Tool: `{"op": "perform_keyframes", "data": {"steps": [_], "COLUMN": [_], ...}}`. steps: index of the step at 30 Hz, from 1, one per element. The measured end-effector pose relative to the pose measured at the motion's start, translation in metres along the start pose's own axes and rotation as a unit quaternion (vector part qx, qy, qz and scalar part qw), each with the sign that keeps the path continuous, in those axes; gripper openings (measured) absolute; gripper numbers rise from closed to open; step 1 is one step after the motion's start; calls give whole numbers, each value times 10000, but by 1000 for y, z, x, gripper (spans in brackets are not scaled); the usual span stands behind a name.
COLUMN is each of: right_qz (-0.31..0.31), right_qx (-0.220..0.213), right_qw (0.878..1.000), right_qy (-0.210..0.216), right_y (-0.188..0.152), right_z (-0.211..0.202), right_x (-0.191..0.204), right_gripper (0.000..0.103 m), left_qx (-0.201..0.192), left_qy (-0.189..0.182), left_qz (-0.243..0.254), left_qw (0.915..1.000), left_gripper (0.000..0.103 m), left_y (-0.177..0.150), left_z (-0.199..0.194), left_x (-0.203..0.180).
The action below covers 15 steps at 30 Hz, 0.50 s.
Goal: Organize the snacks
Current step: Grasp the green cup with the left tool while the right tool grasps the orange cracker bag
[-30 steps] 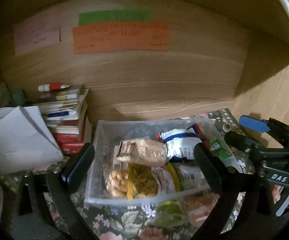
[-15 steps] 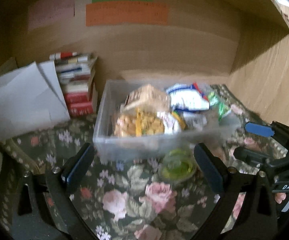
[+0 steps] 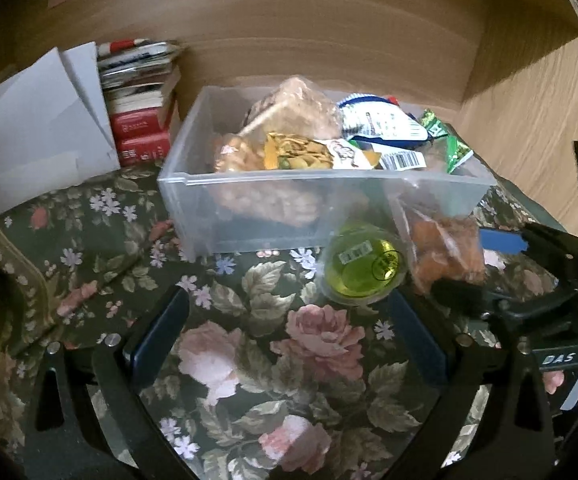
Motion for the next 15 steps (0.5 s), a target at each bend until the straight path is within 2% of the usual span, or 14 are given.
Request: {"op": "perform_keyframes", "data": {"steps": [5, 7, 9, 15], "right_qz": [0, -59, -95, -62], "right_qx": [299, 291, 295, -53], "right_qw": [9995, 9994, 9994, 10000], "right_qy": [121, 191, 180, 57], "right_y": [-6, -7, -9, -7], "right_z": [11, 10, 10, -12], "right_x": [-1, 2, 4, -4], "right_gripper": [79, 65, 60, 60], "left_qx": [-8, -2, -9, -20], "left_qy": [-68, -62, -47, -121], "left_qz": [94, 119, 143, 158], "left_qw": [9999, 9999, 9999, 9998], "left_gripper": [101, 101, 101, 101], "left_y": [0, 0, 1, 7], "left_z": [5, 7, 8, 16], "left_x": [-10, -14, -18, -26]}}
Point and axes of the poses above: each gripper's, at about its wrist camera, not at the fingertips, and z roughly the way its jaws point, x to its left, y to its top, the point moved 2 cm from there along z, roughly the way its jaws point, and after that the axes turned 12 degrees about -x, right-handed, at the moved point
